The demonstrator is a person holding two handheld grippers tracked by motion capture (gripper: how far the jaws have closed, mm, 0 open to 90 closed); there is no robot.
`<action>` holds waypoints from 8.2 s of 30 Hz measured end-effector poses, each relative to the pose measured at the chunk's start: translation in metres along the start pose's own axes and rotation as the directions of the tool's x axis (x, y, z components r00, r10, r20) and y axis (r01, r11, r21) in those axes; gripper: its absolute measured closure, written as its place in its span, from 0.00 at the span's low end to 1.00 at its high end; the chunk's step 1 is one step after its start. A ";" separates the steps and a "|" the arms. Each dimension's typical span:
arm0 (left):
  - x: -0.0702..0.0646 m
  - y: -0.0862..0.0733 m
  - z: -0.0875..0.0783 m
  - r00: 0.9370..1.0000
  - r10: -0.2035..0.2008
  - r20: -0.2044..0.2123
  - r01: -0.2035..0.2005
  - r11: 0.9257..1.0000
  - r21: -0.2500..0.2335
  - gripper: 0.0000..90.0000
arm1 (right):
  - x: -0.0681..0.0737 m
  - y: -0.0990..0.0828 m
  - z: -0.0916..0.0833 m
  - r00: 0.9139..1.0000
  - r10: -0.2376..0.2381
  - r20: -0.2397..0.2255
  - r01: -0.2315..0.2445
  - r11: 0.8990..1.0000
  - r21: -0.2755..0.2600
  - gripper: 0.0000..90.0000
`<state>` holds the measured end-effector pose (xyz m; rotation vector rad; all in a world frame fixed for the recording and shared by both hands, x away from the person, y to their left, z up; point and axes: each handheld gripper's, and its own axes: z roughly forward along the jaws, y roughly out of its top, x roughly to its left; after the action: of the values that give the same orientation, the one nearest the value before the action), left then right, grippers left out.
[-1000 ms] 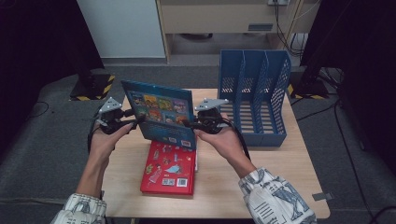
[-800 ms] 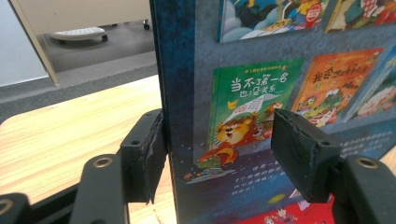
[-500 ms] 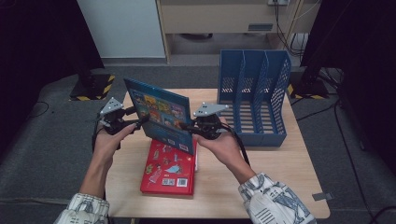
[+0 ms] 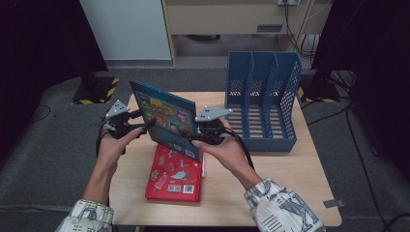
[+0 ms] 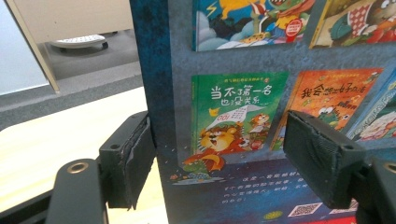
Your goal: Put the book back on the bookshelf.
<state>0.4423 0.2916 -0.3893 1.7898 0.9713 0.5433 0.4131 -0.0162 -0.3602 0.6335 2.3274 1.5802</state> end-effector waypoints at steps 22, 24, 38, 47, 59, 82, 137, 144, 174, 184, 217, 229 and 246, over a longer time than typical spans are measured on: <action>-0.011 0.001 0.000 0.999 0.021 0.029 -0.021 1.000 0.010 0.28 | -0.005 0.033 -0.006 1.000 -0.001 -0.015 0.000 0.994 -0.107 0.83; -0.011 0.001 0.001 0.999 0.019 0.028 -0.019 1.000 0.008 0.28 | -0.007 0.035 -0.006 1.000 0.003 -0.017 -0.005 0.994 -0.112 0.84; -0.012 0.001 0.002 0.999 0.023 0.034 -0.023 1.000 0.011 0.29 | -0.011 0.043 -0.001 0.999 0.024 -0.041 -0.030 0.989 -0.147 0.88; -0.012 -0.014 -0.005 1.000 -0.002 -0.003 0.002 1.000 0.010 0.23 | -0.014 0.043 0.000 0.999 0.028 -0.018 -0.031 0.987 -0.158 0.91; -0.006 -0.112 -0.020 0.981 -0.082 -0.175 0.108 0.984 0.141 0.11 | -0.021 0.046 0.004 0.996 0.084 0.006 -0.082 0.980 -0.181 0.91; 0.014 -0.147 -0.017 0.967 -0.069 -0.244 0.147 0.937 0.318 0.05 | -0.033 0.066 -0.007 0.981 0.142 0.135 -0.111 0.970 -0.215 0.91; 0.010 -0.165 -0.009 0.966 -0.044 -0.257 0.133 0.931 0.341 0.00 | -0.046 0.084 -0.035 0.961 0.156 0.231 -0.104 0.970 -0.222 0.91; 0.010 -0.165 -0.009 0.966 -0.044 -0.257 0.133 0.931 0.341 0.00 | -0.047 0.092 -0.044 0.959 0.152 0.238 -0.094 0.967 -0.238 0.91; 0.010 -0.165 -0.009 0.966 -0.041 -0.256 0.131 0.931 0.342 0.00 | -0.076 0.077 -0.131 0.911 0.234 0.339 -0.135 0.947 -0.291 0.91; 0.010 -0.165 -0.009 0.966 -0.041 -0.256 0.131 0.931 0.342 0.00 | -0.085 0.067 -0.160 0.896 0.254 0.363 -0.144 0.942 -0.304 0.91; 0.010 -0.165 -0.008 0.965 -0.045 -0.257 0.134 0.931 0.341 0.00 | -0.125 0.054 -0.158 0.806 0.313 0.502 -0.193 0.941 -0.278 0.91; 0.009 -0.164 -0.007 0.966 -0.045 -0.256 0.134 0.931 0.341 0.00 | -0.130 0.060 -0.137 0.790 0.303 0.533 -0.179 0.945 -0.273 0.91; 0.009 -0.164 -0.007 0.966 -0.041 -0.254 0.130 0.931 0.342 0.00 | -0.141 0.068 -0.118 0.749 0.332 0.573 -0.177 0.934 -0.311 0.91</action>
<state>0.3821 0.3340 -0.5365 2.0191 1.3846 0.5670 0.4979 -0.1593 -0.2572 1.2384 1.5823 1.4270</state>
